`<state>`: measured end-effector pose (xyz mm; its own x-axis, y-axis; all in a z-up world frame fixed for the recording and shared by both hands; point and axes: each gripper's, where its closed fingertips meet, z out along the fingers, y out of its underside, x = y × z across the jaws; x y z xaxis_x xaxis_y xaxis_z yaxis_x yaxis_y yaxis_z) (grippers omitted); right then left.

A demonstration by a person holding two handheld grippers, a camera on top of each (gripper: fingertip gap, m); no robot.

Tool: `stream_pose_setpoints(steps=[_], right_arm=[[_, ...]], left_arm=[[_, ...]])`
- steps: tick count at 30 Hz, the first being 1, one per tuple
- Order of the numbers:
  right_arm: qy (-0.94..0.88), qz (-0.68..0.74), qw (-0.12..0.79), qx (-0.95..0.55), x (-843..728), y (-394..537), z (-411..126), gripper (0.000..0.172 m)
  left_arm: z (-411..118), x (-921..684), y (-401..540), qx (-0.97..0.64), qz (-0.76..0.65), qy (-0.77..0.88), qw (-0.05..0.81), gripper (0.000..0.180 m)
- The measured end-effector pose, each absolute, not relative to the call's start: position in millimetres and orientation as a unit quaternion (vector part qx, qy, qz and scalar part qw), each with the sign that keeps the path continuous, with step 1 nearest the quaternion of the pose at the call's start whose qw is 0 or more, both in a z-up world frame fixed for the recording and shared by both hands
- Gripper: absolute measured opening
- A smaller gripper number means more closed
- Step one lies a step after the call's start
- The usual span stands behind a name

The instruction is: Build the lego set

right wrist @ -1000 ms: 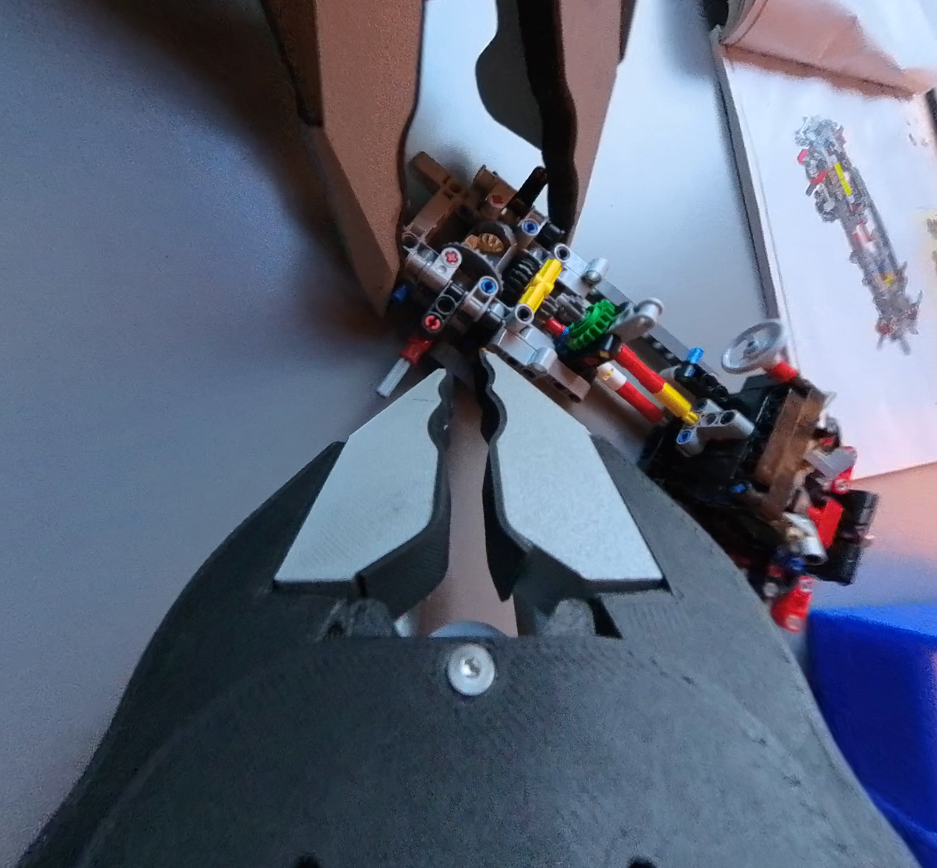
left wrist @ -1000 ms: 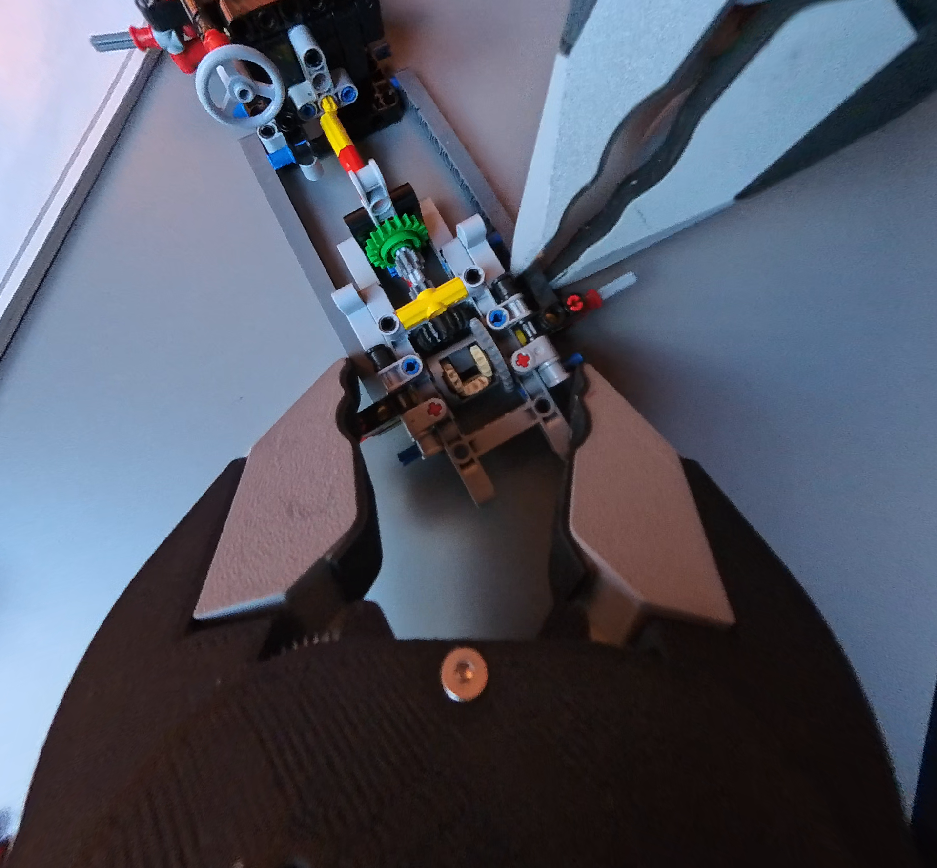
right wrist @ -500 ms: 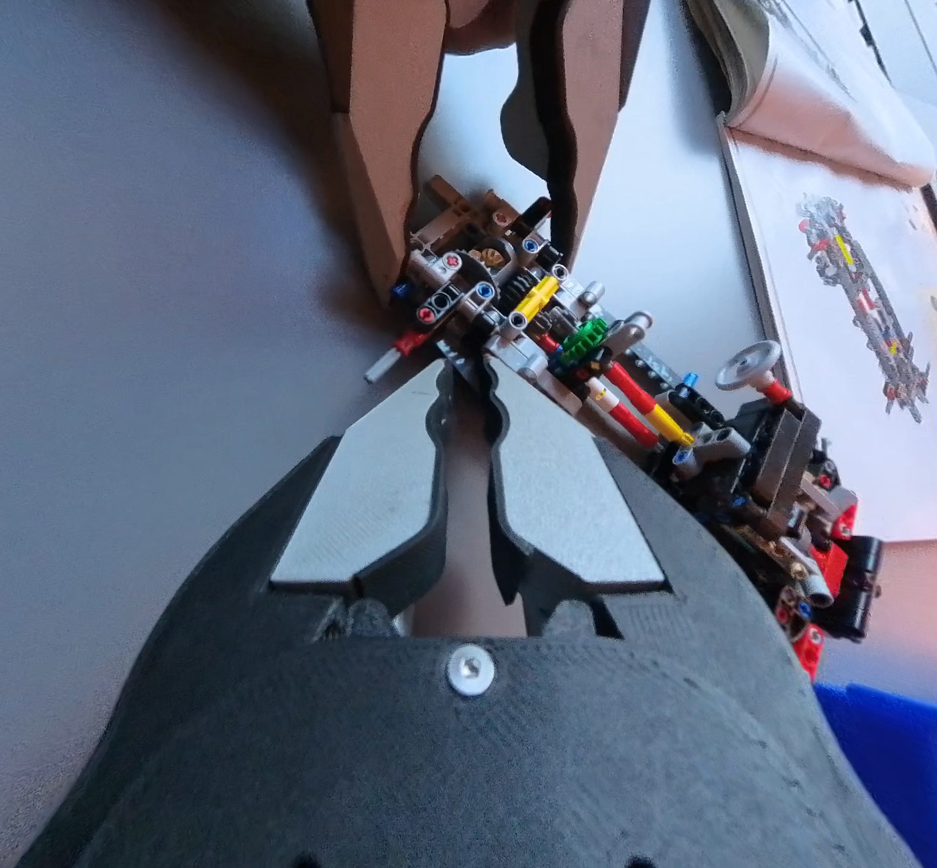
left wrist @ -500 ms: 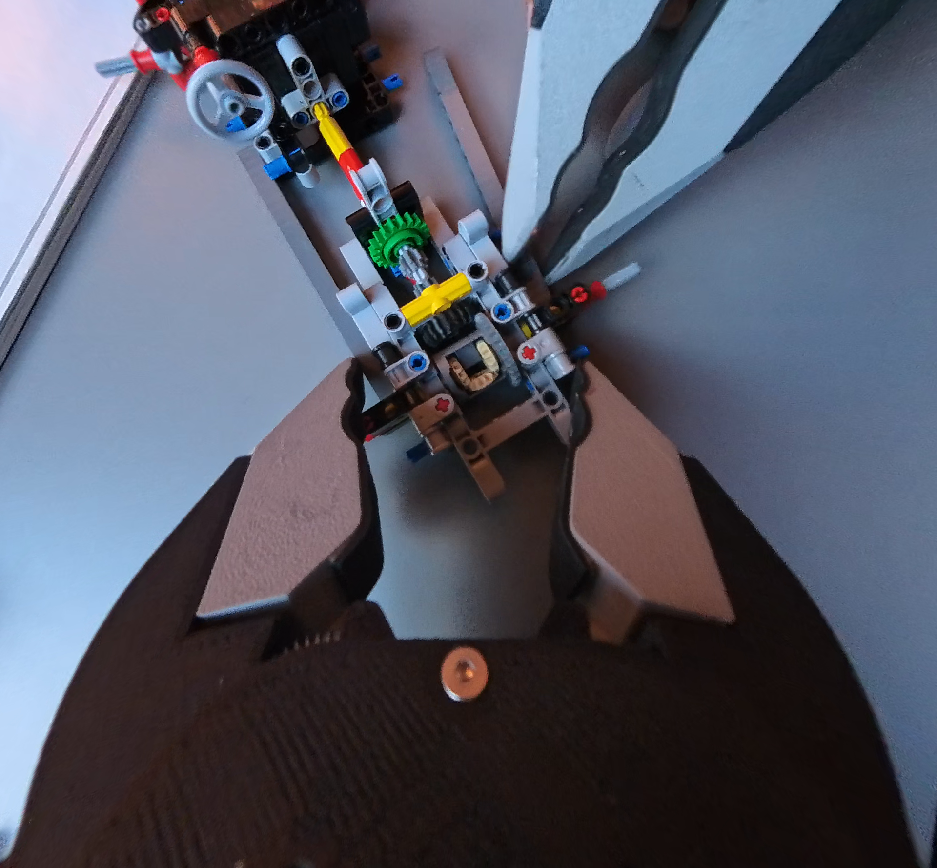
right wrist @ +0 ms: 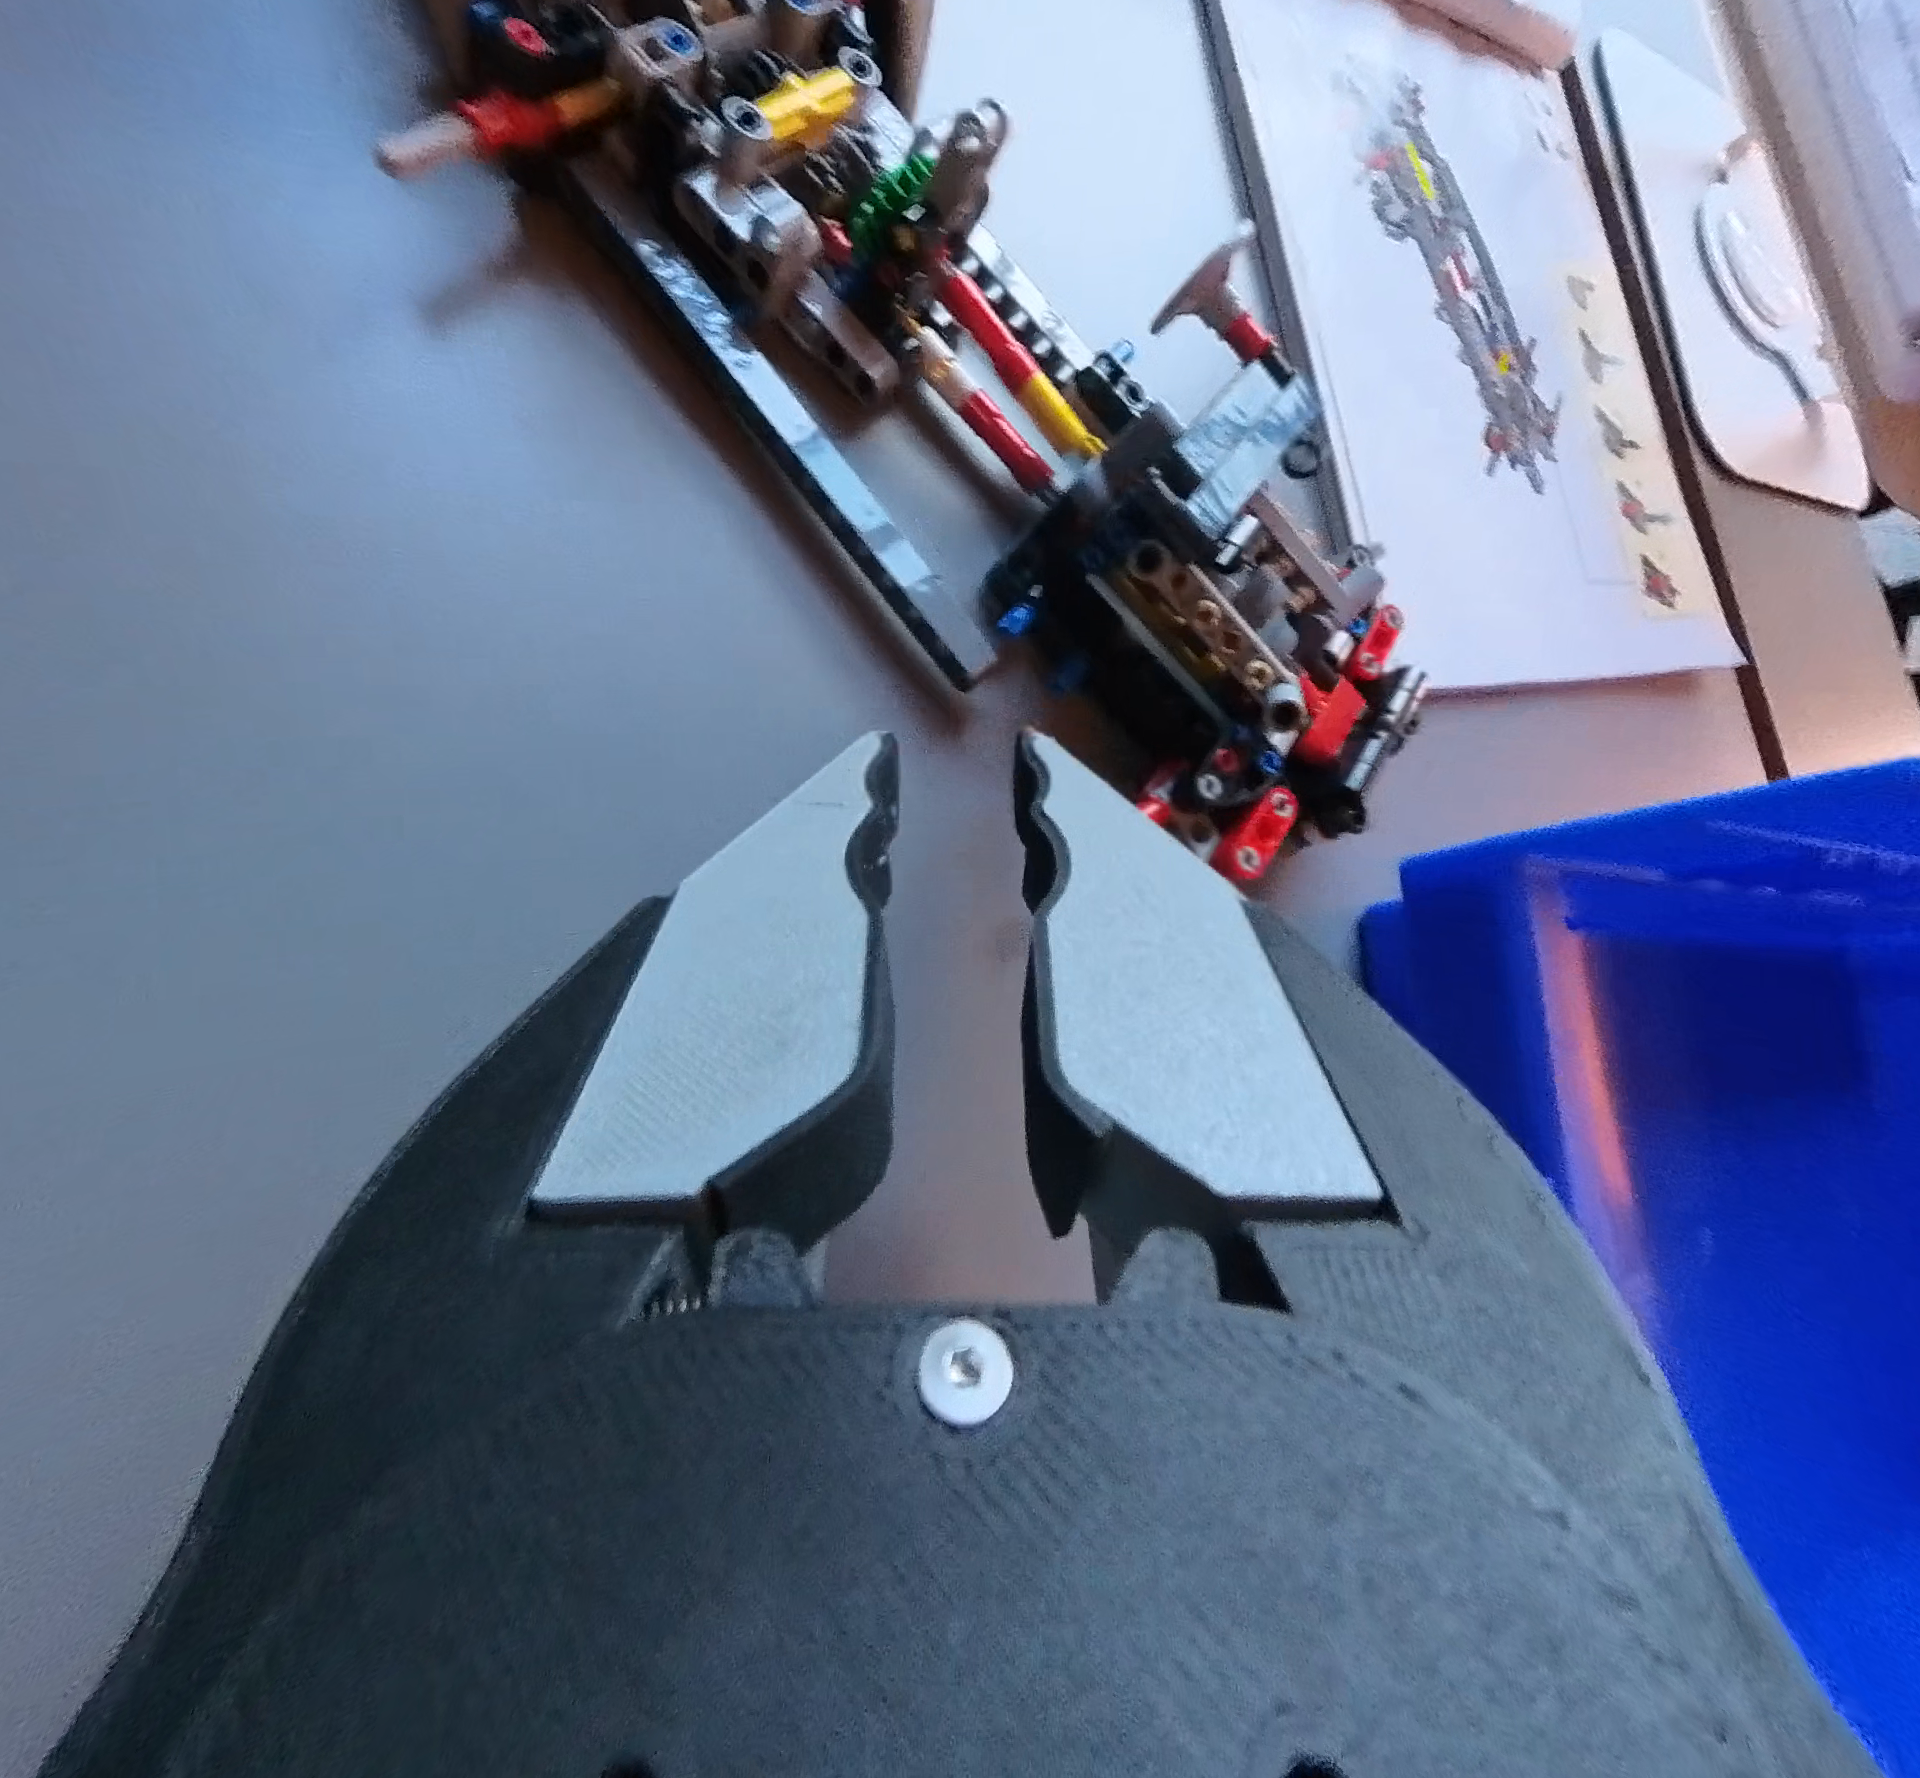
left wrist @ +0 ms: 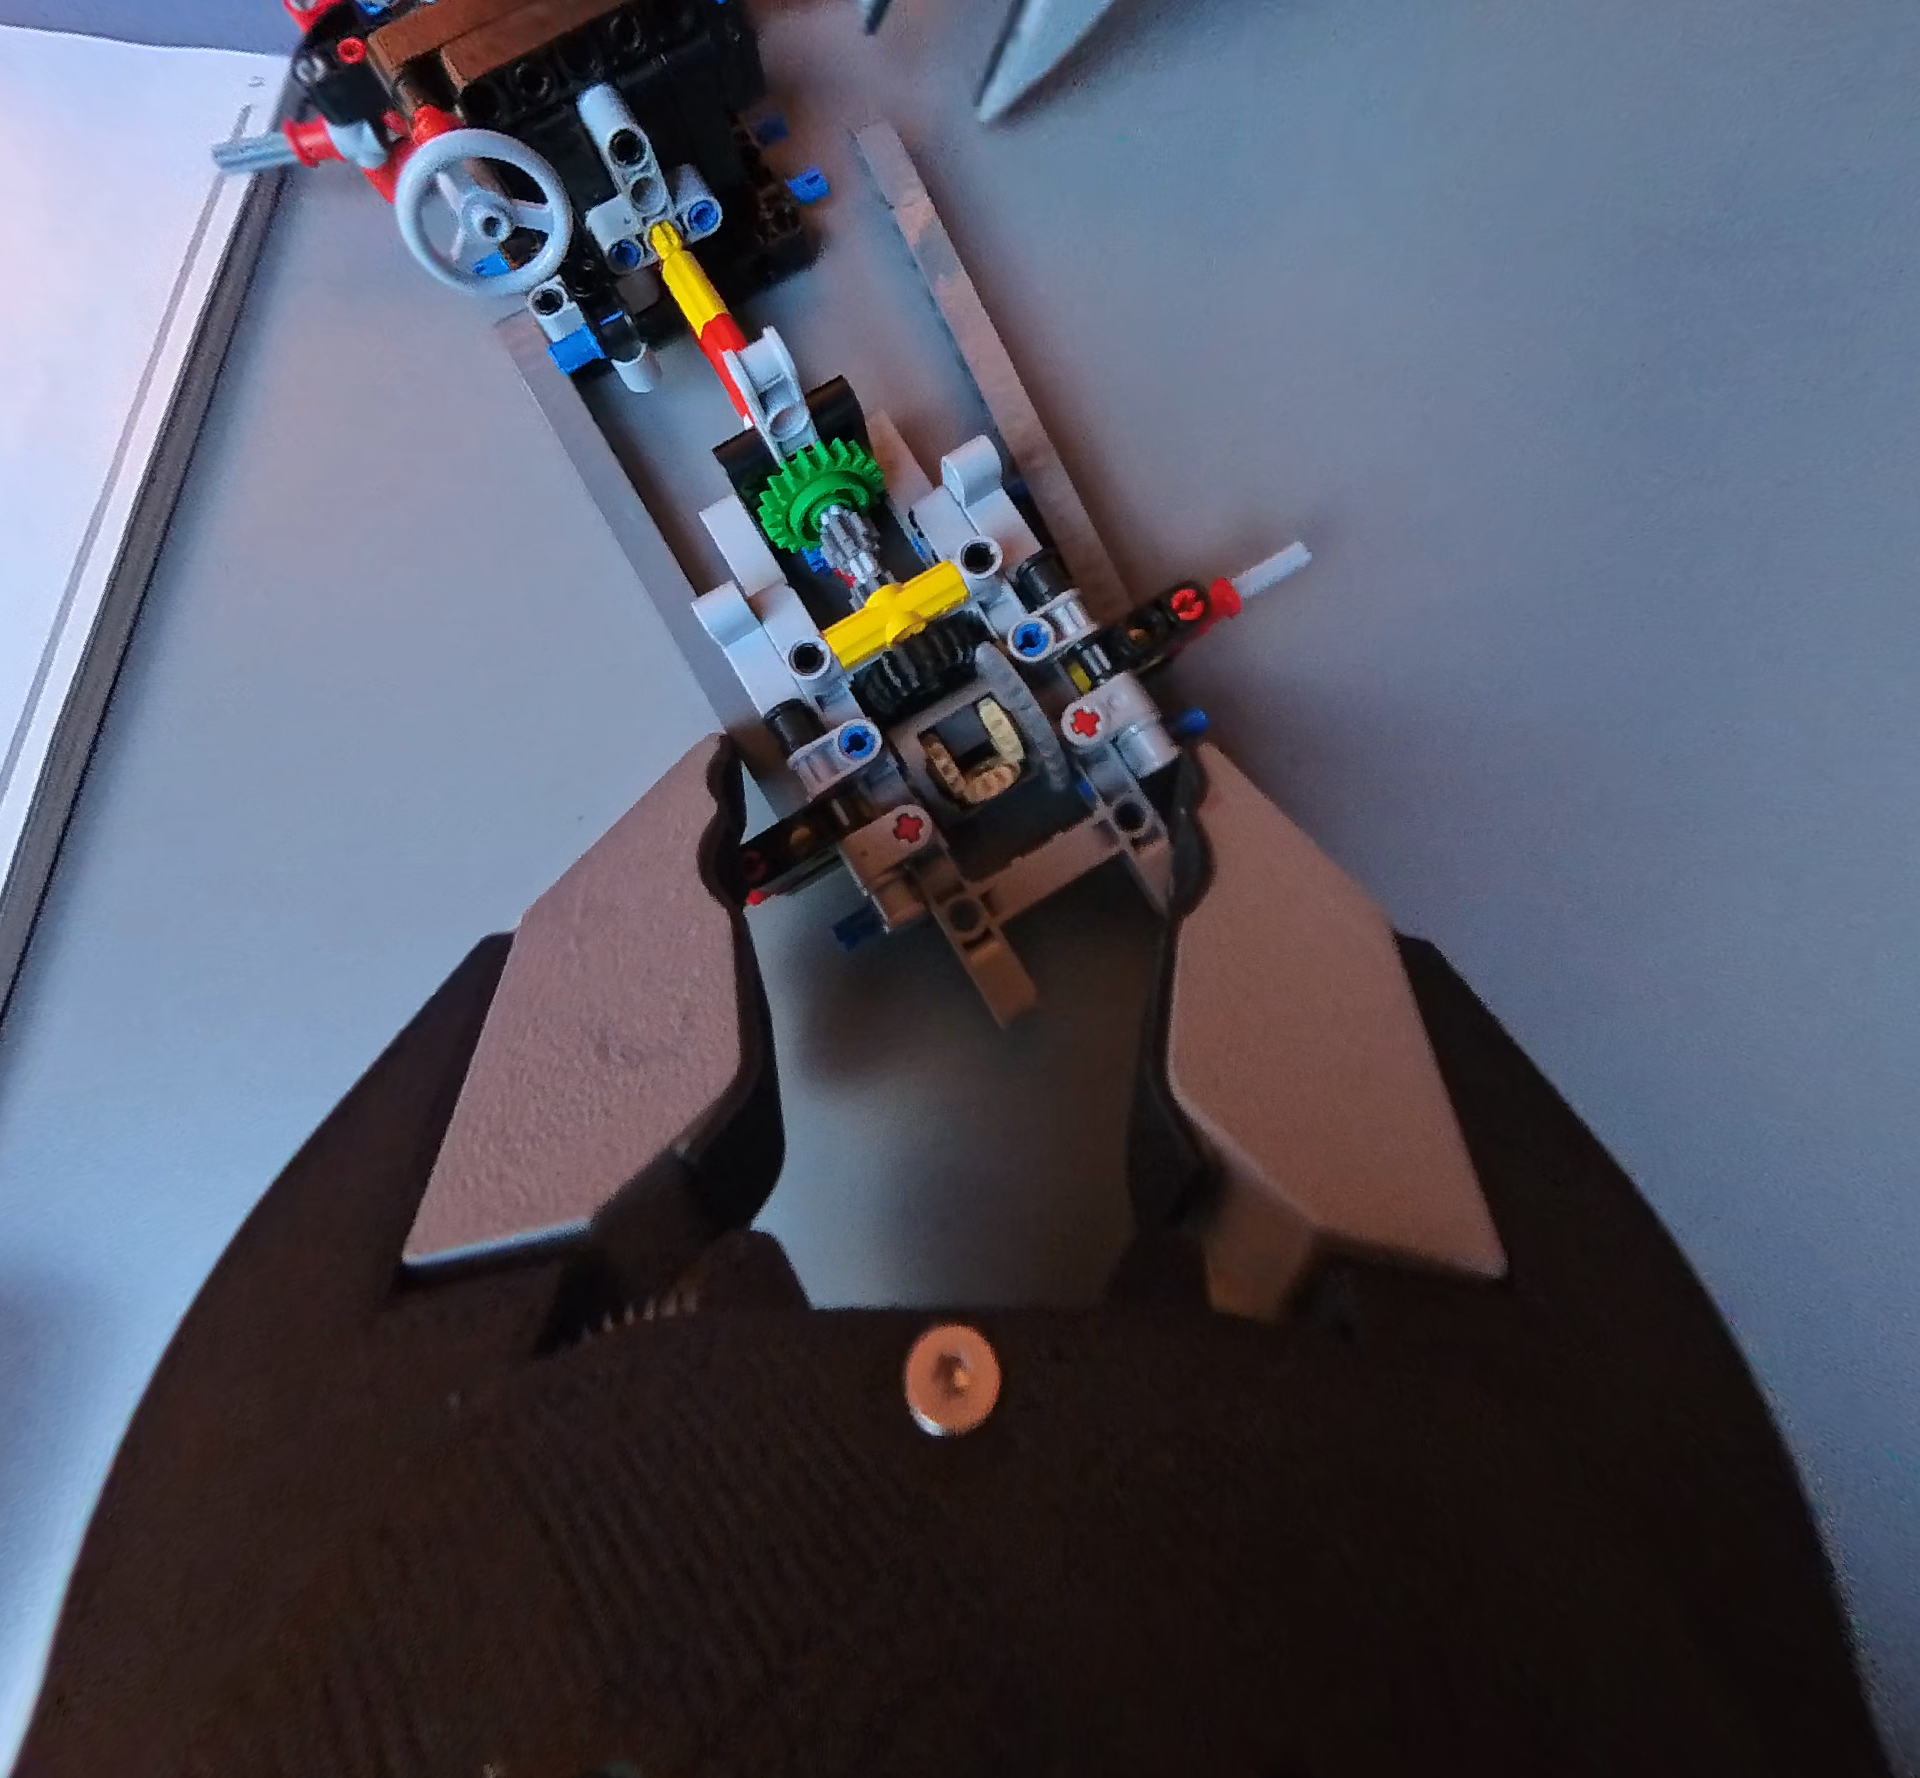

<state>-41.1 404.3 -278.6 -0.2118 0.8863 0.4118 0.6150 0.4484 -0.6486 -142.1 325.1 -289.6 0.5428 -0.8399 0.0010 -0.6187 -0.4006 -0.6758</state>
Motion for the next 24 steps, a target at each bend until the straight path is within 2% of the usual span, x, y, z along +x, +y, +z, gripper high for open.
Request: stream_pose_setpoints(steps=[5,8,12,16,21,24], right_arm=[[-0.757,0.186,0.379,-0.499,-47.1,396.8,-281.8,0.019],[-0.761,0.181,0.378,-0.496,-47.8,392.3,-284.8,0.011],[-0.759,0.190,0.377,-0.496,-49.6,387.6,-285.8,0.007],[-0.737,0.194,0.395,-0.512,-52.0,397.1,-278.4,0.021],[-0.725,0.156,0.429,-0.516,-51.8,410.8,-274.2,0.045],[-0.731,0.137,0.440,-0.504,-54.3,412.5,-273.4,0.053]], left_arm=[[-289.7,-142.1,318.7,-0.797,-0.190,0.484,0.306,0.082],[-287.5,-143.4,315.8,-0.787,-0.196,0.502,0.301,0.082],[-259.9,-143.6,321.3,-0.779,-0.249,0.478,0.320,0.084],[-226.1,-126.5,350.1,-0.808,-0.285,0.405,0.319,0.085],[-240.6,-94.8,365.8,-0.835,-0.201,0.434,0.274,0.093],[-258.4,-95.4,377.8,-0.851,-0.114,0.443,0.258,0.108]])
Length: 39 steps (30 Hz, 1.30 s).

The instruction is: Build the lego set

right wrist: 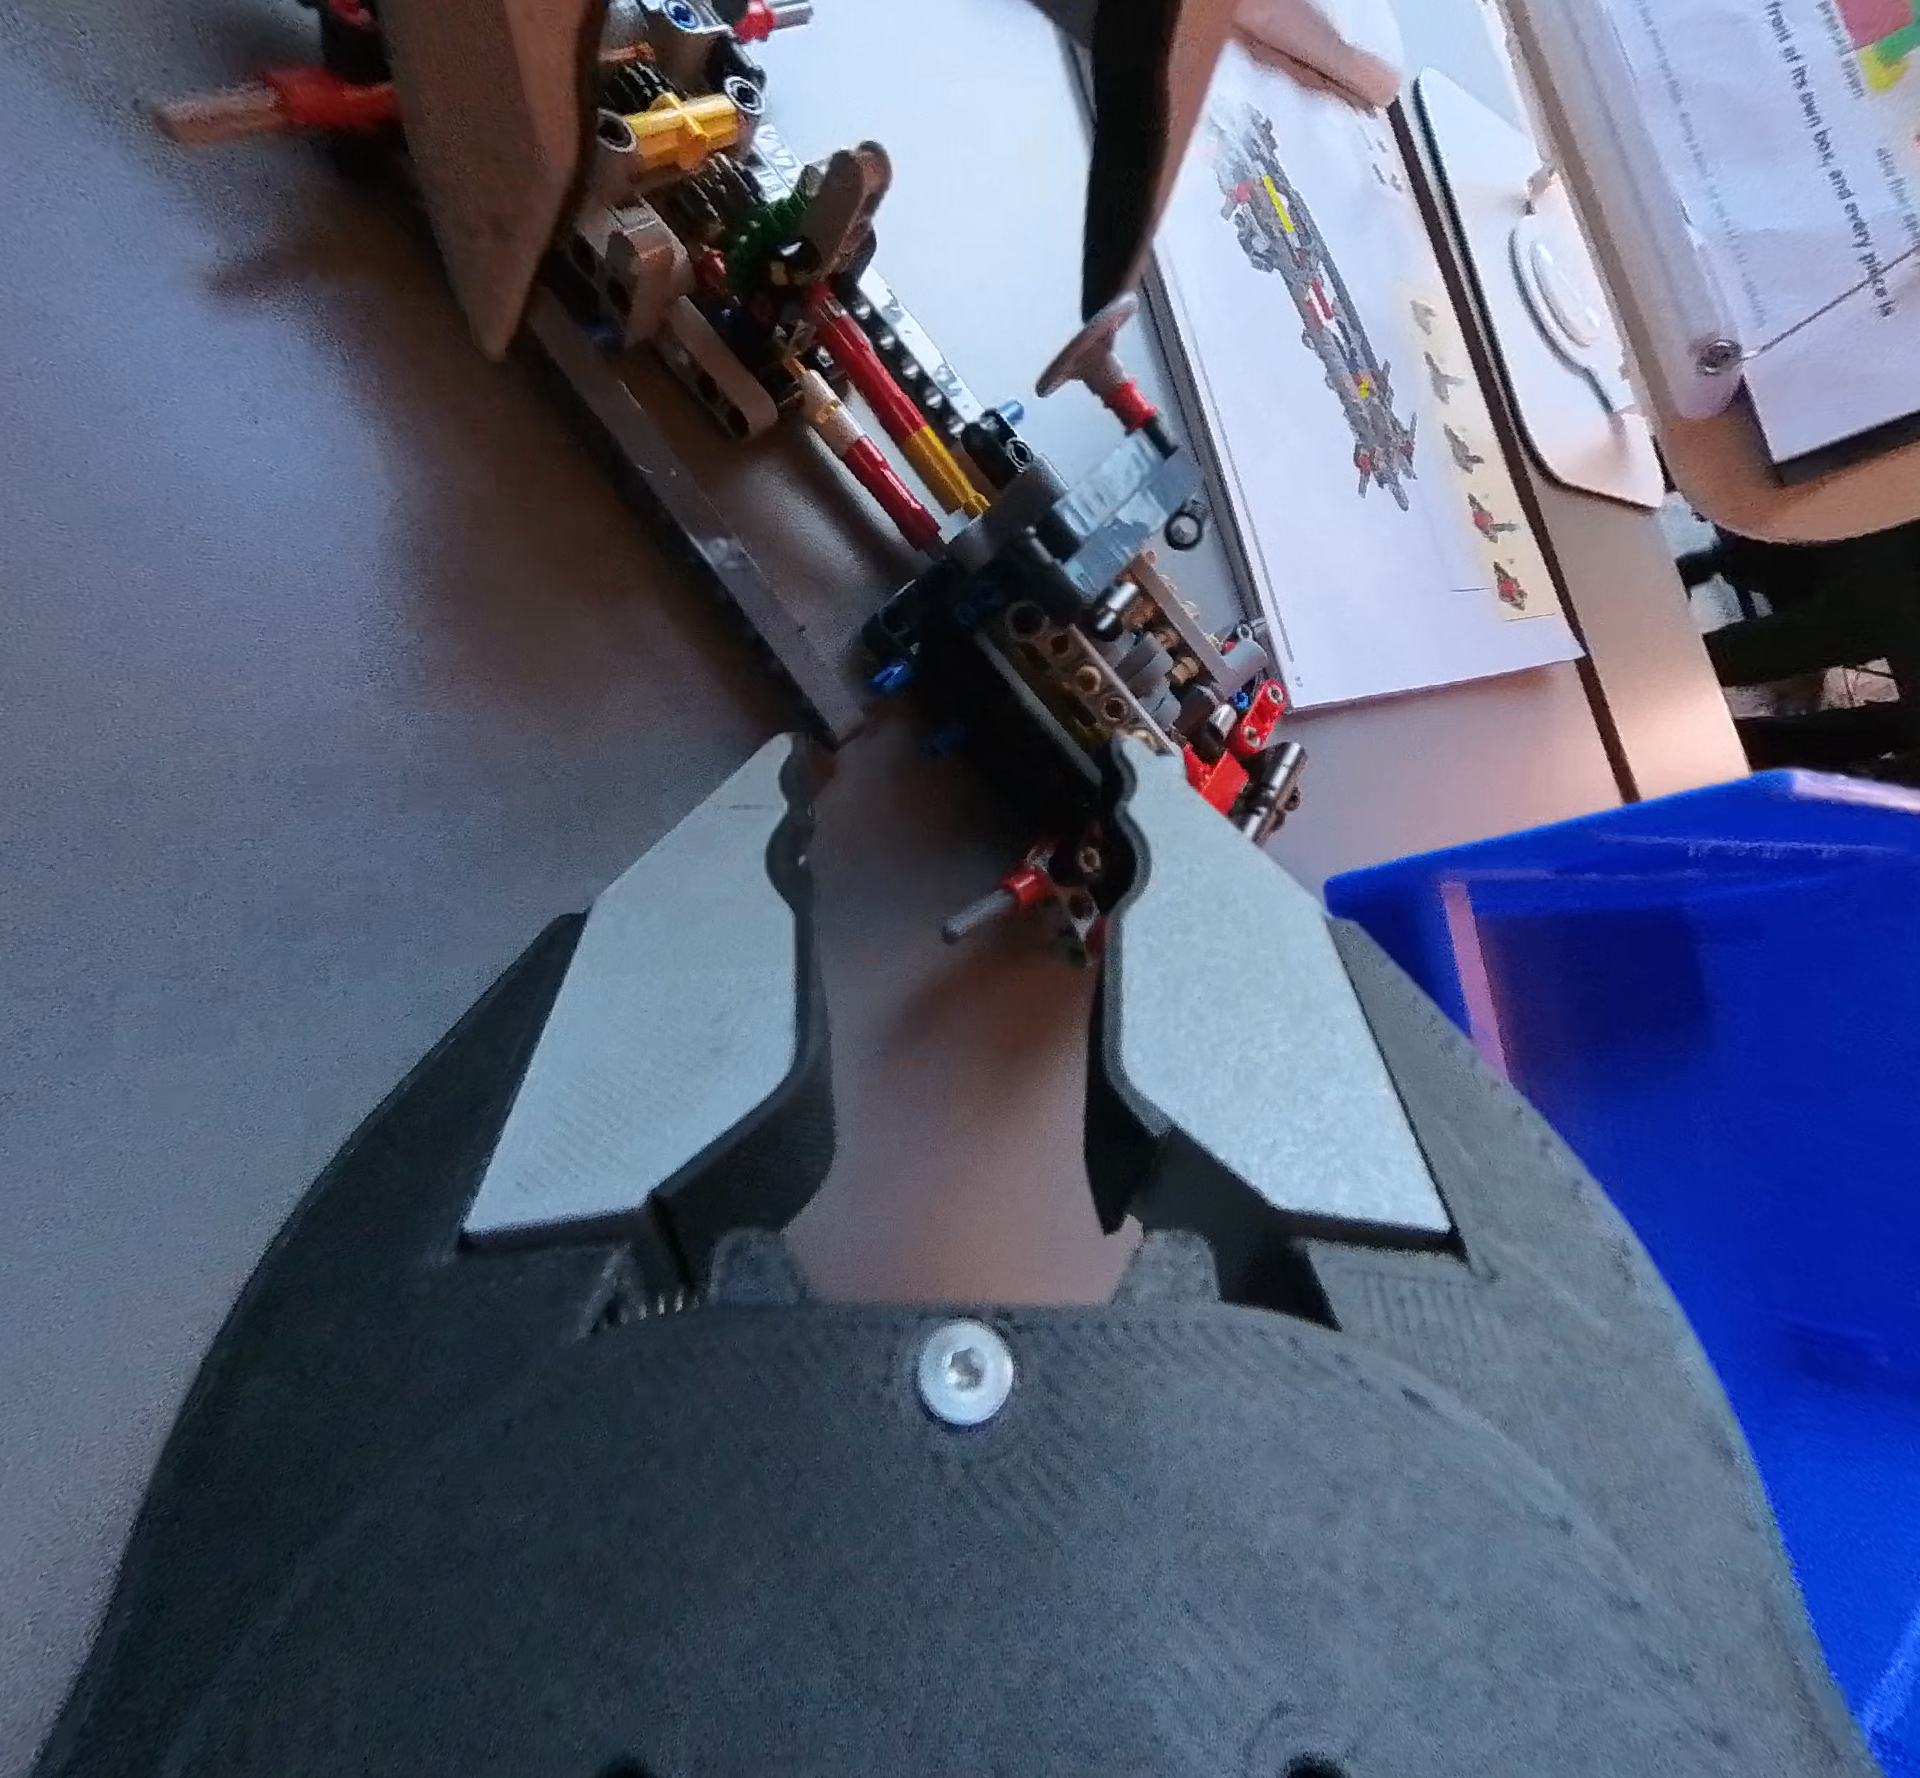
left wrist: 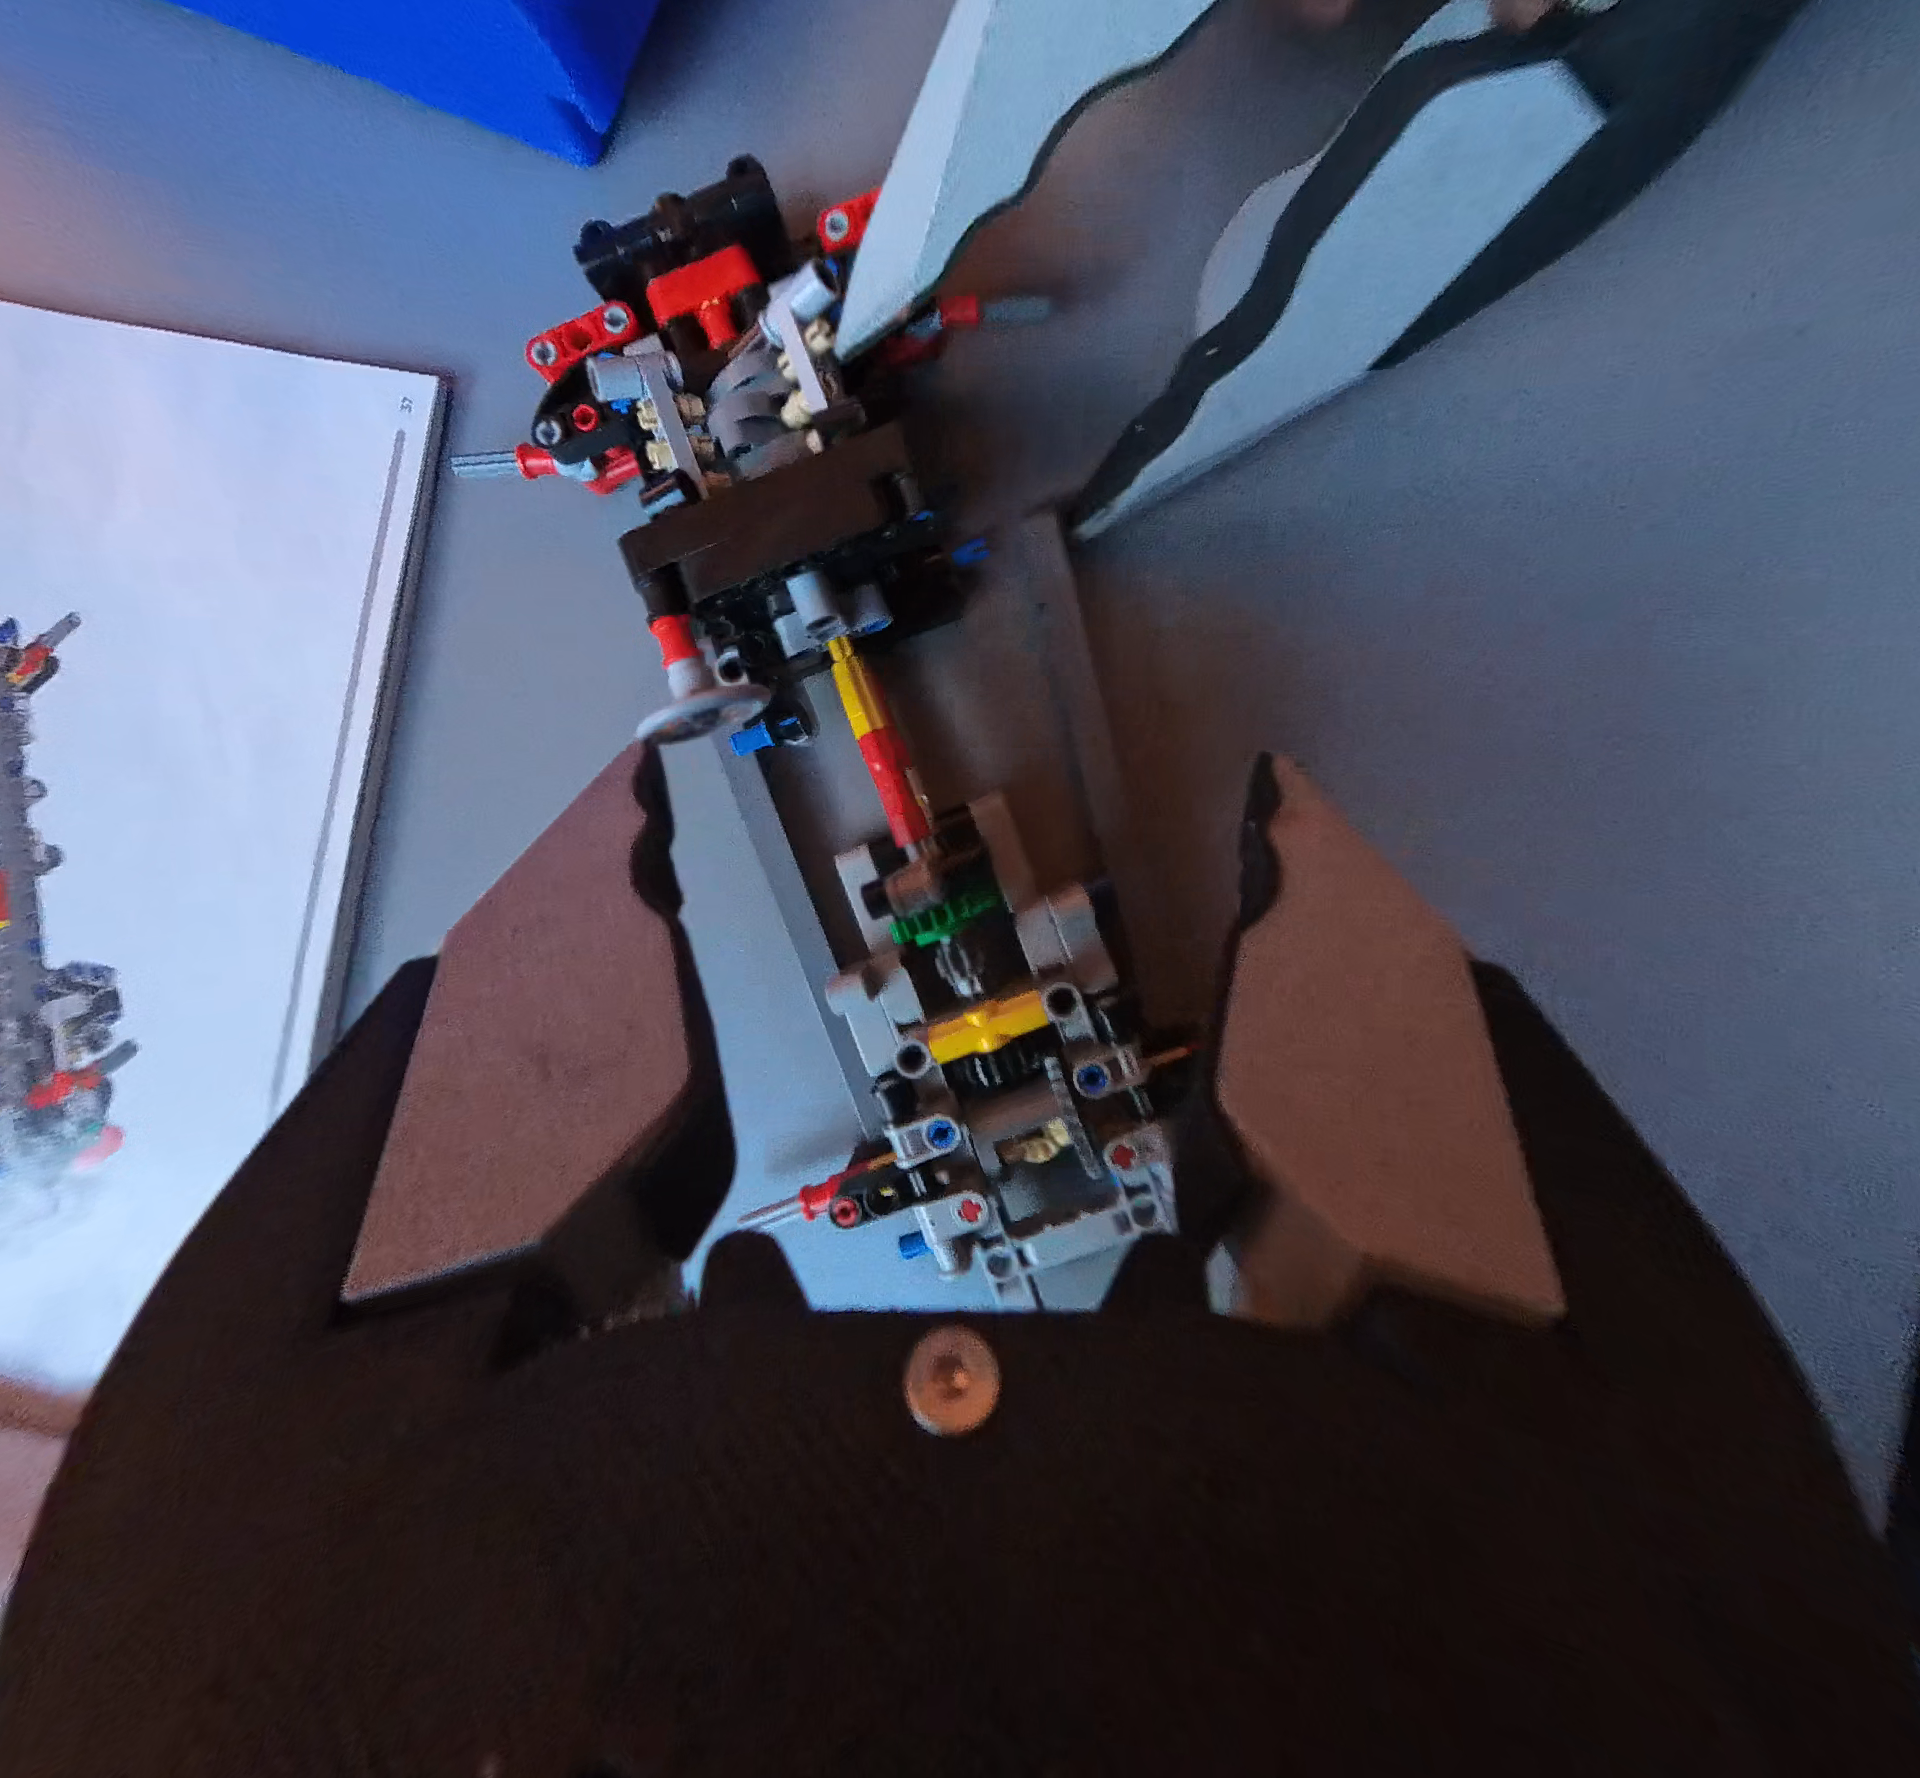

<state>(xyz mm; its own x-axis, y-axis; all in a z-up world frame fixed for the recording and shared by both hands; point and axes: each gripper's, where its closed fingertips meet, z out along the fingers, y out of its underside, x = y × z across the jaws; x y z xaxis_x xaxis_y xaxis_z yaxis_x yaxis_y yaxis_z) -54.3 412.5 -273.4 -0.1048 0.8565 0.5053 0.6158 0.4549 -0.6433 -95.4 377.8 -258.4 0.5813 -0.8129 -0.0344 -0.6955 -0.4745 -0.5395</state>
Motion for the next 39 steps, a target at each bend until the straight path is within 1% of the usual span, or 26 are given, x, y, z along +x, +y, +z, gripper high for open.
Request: stream_pose_setpoints(steps=[3,6,7,9,11,13,16,17,20,21,22,24,27,28,30,33,35,36,37,39], right_arm=[[-0.740,0.137,0.438,-0.492,-59.1,413.8,-272.1,0.060],[-0.748,0.141,0.436,-0.479,-62.5,416.9,-269.7,0.057],[-0.752,0.148,0.427,-0.479,-62.3,416.3,-271.8,0.050],[-0.753,0.164,0.420,-0.480,-62.6,416.3,-274.2,0.053],[-0.754,0.167,0.421,-0.476,-61.9,417.8,-273.5,0.045],[-0.756,0.175,0.415,-0.476,-61.8,417.8,-273.1,0.043],[-0.769,0.163,0.414,-0.459,-60.6,418.5,-272.0,0.042],[-0.779,0.145,0.419,-0.443,-59.7,419.6,-271.9,0.042],[-0.801,0.103,0.439,-0.394,-61.8,419.9,-269.6,0.048],[-0.802,0.095,0.446,-0.385,-63.4,421.8,-268.0,0.058],[-0.804,0.094,0.444,-0.385,-64.3,423.1,-267.1,0.063],[-0.808,0.106,0.425,-0.394,-63.6,424.5,-266.0,0.067],[-0.809,0.122,0.409,-0.404,-63.6,432.0,-263.7,0.077],[-0.811,0.120,0.402,-0.408,-63.8,435.3,-266.5,0.077],[-0.813,0.120,0.399,-0.407,-65.6,437.5,-271.0,0.062],[-0.818,0.134,0.391,-0.402,-66.0,430.8,-273.8,0.053],[-0.818,0.140,0.383,-0.405,-63.7,428.9,-274.0,0.055],[-0.820,0.145,0.370,-0.412,-60.0,428.1,-274.1,0.059],[-0.820,0.151,0.355,-0.423,-55.4,428.4,-273.9,0.059],[-0.811,0.181,0.342,-0.439,-51.2,427.3,-268.7,0.066]], left_arm=[[-274.0,-96.7,383.2,-0.856,-0.059,0.456,0.238,0.114],[-289.5,-100.2,385.1,-0.859,-0.038,0.459,0.221,0.116],[-290.1,-99.4,385.3,-0.862,-0.051,0.452,0.224,0.112],[-292.5,-99.8,384.6,-0.866,-0.071,0.443,0.220,0.111],[-294.3,-98.3,384.1,-0.867,-0.091,0.440,0.217,0.110],[-294.9,-98.6,384.7,-0.865,-0.099,0.446,0.207,0.109],[-294.3,-102.1,387.8,-0.856,-0.104,0.465,0.198,0.098],[-294.3,-102.1,387.9,-0.852,-0.110,0.472,0.197,0.098],[-294.4,-101.5,389.1,-0.847,-0.118,0.481,0.195,0.098],[-294.2,-100.8,389.1,-0.843,-0.119,0.486,0.197,0.097],[-293.7,-100.1,389.2,-0.840,-0.121,0.490,0.201,0.097],[-293.3,-99.7,389.1,-0.839,-0.125,0.489,0.202,0.097],[-292.7,-99.0,389.0,-0.837,-0.137,0.487,0.206,0.097],[-292.4,-98.7,388.7,-0.836,-0.141,0.487,0.207,0.096],[-291.9,-96.8,387.7,-0.832,-0.149,0.491,0.210,0.096],[-291.6,-96.2,387.2,-0.829,-0.152,0.495,0.211,0.096],[-291.6,-96.1,387.0,-0.828,-0.153,0.497,0.210,0.096],[-291.6,-96.0,386.6,-0.827,-0.153,0.499,0.210,0.096],[-291.6,-96.1,386.4,-0.826,-0.153,0.501,0.210,0.096],[-291.4,-95.5,384.2,-0.821,-0.153,0.509,0.209,0.096]])
